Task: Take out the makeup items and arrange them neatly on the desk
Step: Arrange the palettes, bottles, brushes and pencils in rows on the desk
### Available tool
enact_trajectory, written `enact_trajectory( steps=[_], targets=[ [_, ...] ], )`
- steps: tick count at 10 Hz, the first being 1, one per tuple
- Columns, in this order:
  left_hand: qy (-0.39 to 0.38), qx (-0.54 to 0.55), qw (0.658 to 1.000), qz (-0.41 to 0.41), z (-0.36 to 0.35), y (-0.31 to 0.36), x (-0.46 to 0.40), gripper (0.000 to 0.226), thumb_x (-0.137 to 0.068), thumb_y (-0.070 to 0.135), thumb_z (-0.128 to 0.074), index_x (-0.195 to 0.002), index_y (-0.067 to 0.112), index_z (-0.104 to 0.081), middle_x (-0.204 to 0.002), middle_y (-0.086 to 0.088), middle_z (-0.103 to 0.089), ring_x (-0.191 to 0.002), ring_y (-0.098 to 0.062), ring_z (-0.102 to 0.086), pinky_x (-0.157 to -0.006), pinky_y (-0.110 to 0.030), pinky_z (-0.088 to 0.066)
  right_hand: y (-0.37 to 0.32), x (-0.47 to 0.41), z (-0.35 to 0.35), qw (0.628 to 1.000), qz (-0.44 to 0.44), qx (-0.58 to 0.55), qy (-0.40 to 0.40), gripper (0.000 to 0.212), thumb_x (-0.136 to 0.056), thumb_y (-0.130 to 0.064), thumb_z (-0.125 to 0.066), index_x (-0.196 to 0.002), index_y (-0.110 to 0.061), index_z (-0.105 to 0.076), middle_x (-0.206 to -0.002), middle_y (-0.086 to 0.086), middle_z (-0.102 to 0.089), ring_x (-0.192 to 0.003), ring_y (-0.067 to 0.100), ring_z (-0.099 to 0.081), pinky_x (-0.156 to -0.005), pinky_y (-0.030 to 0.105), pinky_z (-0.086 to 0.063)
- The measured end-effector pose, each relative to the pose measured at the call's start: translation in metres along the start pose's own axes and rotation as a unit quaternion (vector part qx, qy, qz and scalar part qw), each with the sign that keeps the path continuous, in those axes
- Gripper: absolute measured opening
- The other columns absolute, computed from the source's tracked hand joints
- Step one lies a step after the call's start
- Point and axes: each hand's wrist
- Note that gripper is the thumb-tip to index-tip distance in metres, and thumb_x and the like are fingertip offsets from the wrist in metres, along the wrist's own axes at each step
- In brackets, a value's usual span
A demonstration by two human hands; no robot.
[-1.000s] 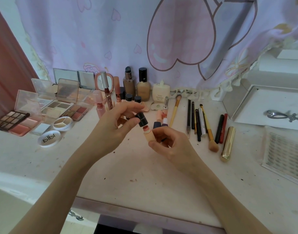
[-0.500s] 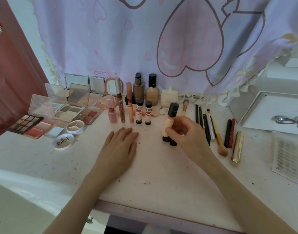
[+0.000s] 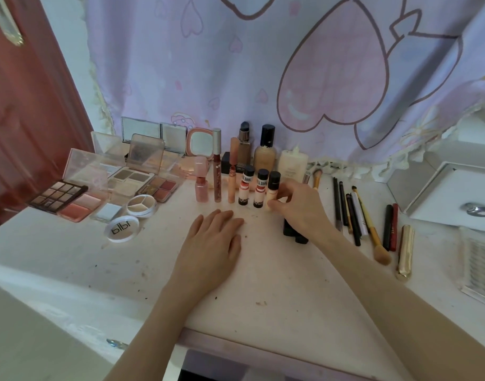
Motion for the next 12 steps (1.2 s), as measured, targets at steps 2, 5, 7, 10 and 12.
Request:
enact_trajectory(
  steps=[2, 5, 7, 10, 12],
  targets=[
    [0.002, 0.006, 1.0, 0.002, 0.001, 0.0, 0.0, 0.042, -0.097, 0.034, -0.028, -0.139, 0.033, -0.034, -0.147, 0.01, -0.031, -0.138, -0.009, -0.019, -0.115, -0.031, -0.007, 0.002, -0.002, -0.004, 1.0, 0.0, 0.014, 0.002, 0.018, -0.079, -0.017, -0.069, -0.096, -0.014, -0.067, -0.088, -0.009, -0.06, -0.083, 0.007, -0.052, -0.074, 0.019, -0.036],
    [0.001, 0.007, 1.0, 0.005, 0.002, 0.001, 0.001, 0.042, -0.098, 0.034, -0.028, -0.139, 0.032, -0.034, -0.147, 0.01, -0.03, -0.138, -0.009, -0.019, -0.115, -0.031, -0.007, 0.001, 0.0, -0.006, 1.0, -0.006, 0.025, 0.013, 0.014, -0.081, -0.016, -0.066, -0.092, -0.01, -0.071, -0.095, 0.003, -0.071, -0.091, 0.018, -0.061, -0.08, 0.027, -0.044],
    [0.005, 0.014, 1.0, 0.004, 0.002, 0.001, 0.0, 0.041, -0.097, 0.033, -0.029, -0.138, 0.031, -0.036, -0.146, 0.01, -0.032, -0.137, -0.008, -0.02, -0.114, -0.03, -0.008, 0.0, 0.008, -0.003, 1.0, -0.001, 0.005, 0.018, 0.017, -0.084, -0.013, -0.063, -0.097, -0.011, -0.072, -0.098, 0.002, -0.071, -0.09, 0.012, -0.06, -0.08, 0.02, -0.041],
    [-0.003, 0.043, 0.999, -0.002, 0.005, -0.004, -0.001, 0.038, -0.097, 0.029, -0.036, -0.134, 0.028, -0.044, -0.143, 0.009, -0.038, -0.135, -0.009, -0.028, -0.114, -0.031, -0.015, 0.02, 0.056, 0.045, 0.994, 0.033, 0.042, 0.091, 0.014, -0.088, -0.018, -0.061, -0.098, -0.012, -0.07, -0.085, -0.005, -0.065, -0.071, 0.0, -0.053, -0.073, 0.004, -0.04],
    [0.035, 0.035, 0.999, -0.021, 0.009, 0.004, 0.002, 0.026, -0.094, 0.019, -0.048, -0.115, 0.018, -0.064, -0.122, 0.0, -0.058, -0.116, -0.019, -0.049, -0.098, -0.034, -0.037, 0.065, 0.066, 0.095, 0.99, -0.064, 0.074, 0.099, 0.012, -0.09, -0.017, -0.058, -0.095, -0.014, -0.068, -0.086, -0.005, -0.059, -0.07, -0.001, -0.047, -0.061, 0.005, -0.035]
  ],
)
Point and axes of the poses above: each hand's wrist, its own x-axis away from the middle knuckle, its own z-axis out of the back of the hand, y = z × x
